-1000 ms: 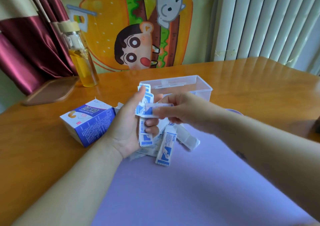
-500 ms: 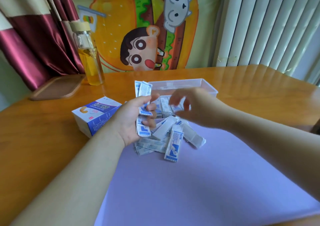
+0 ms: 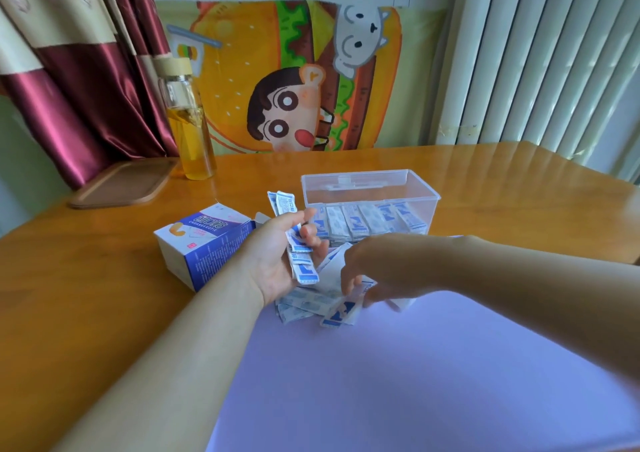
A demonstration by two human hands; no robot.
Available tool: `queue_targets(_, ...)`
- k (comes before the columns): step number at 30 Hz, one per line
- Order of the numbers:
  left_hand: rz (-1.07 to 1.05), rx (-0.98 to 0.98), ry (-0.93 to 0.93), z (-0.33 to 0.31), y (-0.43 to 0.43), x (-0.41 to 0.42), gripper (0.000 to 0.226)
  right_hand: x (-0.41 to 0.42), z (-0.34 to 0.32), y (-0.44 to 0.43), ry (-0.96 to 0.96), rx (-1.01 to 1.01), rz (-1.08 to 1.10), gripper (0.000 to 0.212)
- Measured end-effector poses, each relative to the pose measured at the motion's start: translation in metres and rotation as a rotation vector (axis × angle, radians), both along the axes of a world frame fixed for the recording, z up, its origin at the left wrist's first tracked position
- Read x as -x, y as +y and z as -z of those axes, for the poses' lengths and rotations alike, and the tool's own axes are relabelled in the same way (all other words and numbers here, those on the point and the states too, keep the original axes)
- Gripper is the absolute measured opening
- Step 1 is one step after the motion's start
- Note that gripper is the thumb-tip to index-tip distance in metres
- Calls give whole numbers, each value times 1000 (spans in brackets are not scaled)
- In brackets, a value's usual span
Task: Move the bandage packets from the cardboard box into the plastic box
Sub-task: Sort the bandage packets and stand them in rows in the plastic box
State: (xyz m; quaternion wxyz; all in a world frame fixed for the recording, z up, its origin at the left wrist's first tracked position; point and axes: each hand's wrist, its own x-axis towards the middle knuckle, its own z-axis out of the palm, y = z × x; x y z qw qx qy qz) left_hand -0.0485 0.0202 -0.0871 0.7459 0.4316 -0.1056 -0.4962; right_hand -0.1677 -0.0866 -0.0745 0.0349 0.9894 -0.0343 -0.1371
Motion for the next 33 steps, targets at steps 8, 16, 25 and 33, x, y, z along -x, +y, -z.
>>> queue_targets(8,-65,-46,14,1,1,0,4,16,7,-1,-374,-94,70,16)
queue_targets(16,101,-135,-175,1,2,-2,24,31,-5,-5,-552,-702,542,28)
queue_targets(25,249,-455,-1051,4,11,2,10,31,15,-6,-526,-1208,751,38)
queue_targets(33,59,-541,-1183,-2,14,-17,32,31,4,-7,-1027,-634,515,28)
